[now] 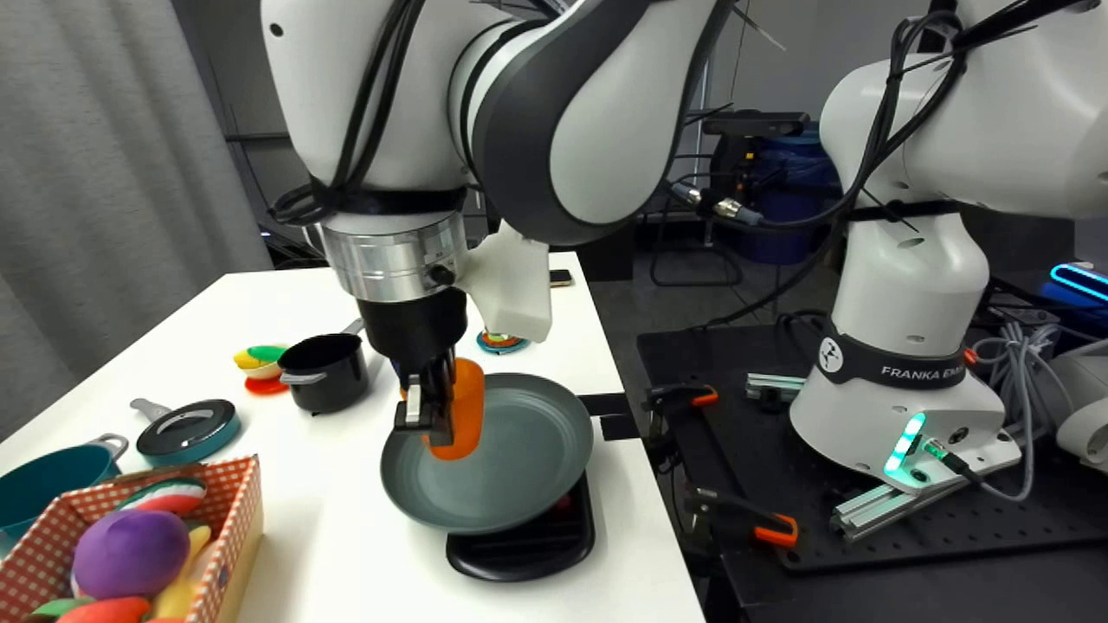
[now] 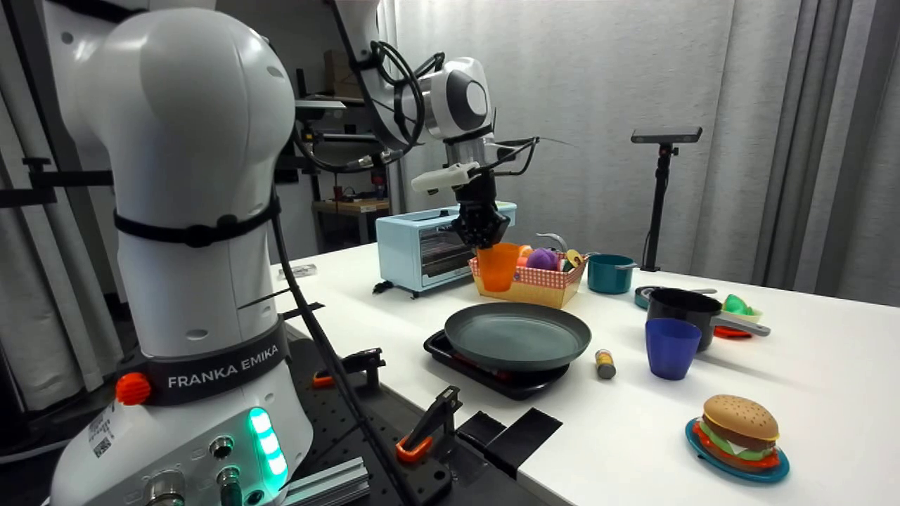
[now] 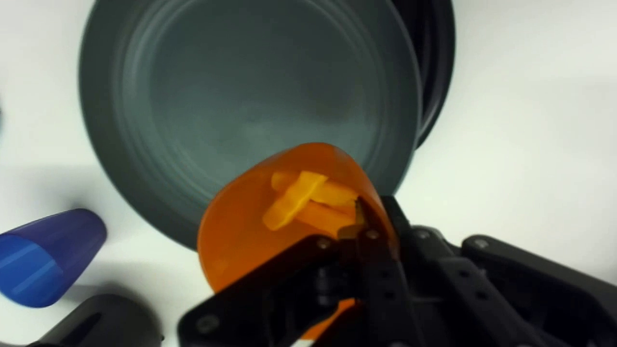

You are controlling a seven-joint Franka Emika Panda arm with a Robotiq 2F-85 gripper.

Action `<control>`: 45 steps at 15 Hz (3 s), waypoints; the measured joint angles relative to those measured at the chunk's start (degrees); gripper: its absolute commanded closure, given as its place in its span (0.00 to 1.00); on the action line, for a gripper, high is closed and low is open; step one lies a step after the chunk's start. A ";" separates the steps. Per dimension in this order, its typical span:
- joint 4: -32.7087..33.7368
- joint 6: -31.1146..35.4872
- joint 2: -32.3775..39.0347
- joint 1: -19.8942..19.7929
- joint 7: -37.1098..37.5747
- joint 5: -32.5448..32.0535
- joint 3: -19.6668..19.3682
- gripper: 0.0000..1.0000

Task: Pour the contents in the orange cup onto the grey plate.

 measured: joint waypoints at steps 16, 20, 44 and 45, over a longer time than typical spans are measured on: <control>-1.20 4.23 -6.14 -3.46 -64.83 56.36 -1.14 0.99; -0.97 3.58 -7.03 -2.49 -81.69 62.03 -4.38 0.99; -0.25 -48.36 10.65 -20.06 -166.44 89.95 -12.93 0.99; 0.48 -49.86 11.42 -20.54 -166.63 89.64 -12.97 0.99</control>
